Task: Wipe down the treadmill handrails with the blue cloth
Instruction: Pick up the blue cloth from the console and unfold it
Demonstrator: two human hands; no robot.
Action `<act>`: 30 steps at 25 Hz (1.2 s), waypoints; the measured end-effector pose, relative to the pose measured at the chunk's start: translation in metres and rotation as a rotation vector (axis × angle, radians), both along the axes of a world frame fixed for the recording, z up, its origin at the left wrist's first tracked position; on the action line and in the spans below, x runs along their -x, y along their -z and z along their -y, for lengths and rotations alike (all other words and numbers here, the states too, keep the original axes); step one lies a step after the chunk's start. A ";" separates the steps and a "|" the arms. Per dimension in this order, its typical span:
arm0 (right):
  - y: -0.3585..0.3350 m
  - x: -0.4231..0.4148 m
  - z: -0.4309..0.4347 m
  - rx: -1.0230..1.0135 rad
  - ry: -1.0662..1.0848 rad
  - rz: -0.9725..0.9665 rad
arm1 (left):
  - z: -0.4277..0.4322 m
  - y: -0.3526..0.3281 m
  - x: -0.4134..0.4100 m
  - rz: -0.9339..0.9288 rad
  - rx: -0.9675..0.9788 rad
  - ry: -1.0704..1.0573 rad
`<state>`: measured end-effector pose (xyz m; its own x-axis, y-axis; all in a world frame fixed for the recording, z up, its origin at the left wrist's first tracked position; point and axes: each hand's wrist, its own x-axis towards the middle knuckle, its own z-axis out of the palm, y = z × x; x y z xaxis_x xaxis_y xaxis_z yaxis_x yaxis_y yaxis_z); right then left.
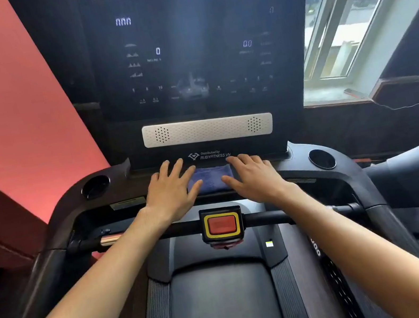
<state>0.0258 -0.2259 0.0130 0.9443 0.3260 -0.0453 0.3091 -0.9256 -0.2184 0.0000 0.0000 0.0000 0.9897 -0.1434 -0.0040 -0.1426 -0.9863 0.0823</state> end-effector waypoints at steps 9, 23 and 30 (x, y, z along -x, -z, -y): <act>0.046 -0.058 -0.011 -0.029 -0.184 -0.147 | 0.006 0.047 -0.043 -0.115 0.151 -0.054; -0.005 -0.074 -0.026 -0.523 -0.183 0.130 | -0.004 -0.007 -0.040 0.102 0.881 -0.255; -0.058 -0.058 -0.045 -1.216 -0.082 -0.250 | 0.001 -0.062 -0.029 0.339 1.357 -0.313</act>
